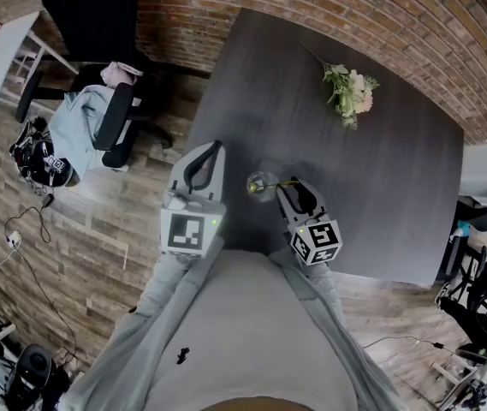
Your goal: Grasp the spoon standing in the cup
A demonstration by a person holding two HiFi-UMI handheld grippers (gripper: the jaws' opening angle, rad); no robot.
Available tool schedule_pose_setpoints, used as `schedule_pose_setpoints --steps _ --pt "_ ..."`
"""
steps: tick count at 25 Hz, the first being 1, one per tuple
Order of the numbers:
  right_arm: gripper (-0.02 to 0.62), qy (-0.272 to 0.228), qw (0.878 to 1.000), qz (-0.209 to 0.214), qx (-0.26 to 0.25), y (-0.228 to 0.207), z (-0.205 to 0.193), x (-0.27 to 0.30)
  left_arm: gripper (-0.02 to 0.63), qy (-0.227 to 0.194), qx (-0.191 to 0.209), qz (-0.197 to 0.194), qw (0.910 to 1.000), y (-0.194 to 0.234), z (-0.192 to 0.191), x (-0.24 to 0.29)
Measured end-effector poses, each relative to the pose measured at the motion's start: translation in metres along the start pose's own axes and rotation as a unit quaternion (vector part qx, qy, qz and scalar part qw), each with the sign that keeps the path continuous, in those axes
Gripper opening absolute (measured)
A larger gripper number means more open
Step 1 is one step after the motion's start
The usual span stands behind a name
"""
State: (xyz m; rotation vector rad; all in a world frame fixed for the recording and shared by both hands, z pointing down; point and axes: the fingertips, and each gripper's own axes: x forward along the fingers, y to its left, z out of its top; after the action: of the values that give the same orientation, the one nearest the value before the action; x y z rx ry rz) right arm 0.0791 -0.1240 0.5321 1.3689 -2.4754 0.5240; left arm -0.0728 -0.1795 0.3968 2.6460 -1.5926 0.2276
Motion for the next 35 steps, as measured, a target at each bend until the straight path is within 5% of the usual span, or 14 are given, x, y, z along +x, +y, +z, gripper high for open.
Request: schedule_pose_setpoints --steps 21,35 --pt "0.028 -0.027 0.999 -0.023 -0.016 0.004 0.013 -0.003 0.017 -0.001 -0.001 0.004 1.0000 0.007 0.002 -0.008" --pt "0.020 -0.036 0.999 -0.001 0.007 0.015 0.028 -0.008 0.018 -0.008 0.002 0.004 1.0000 0.006 0.007 -0.015"
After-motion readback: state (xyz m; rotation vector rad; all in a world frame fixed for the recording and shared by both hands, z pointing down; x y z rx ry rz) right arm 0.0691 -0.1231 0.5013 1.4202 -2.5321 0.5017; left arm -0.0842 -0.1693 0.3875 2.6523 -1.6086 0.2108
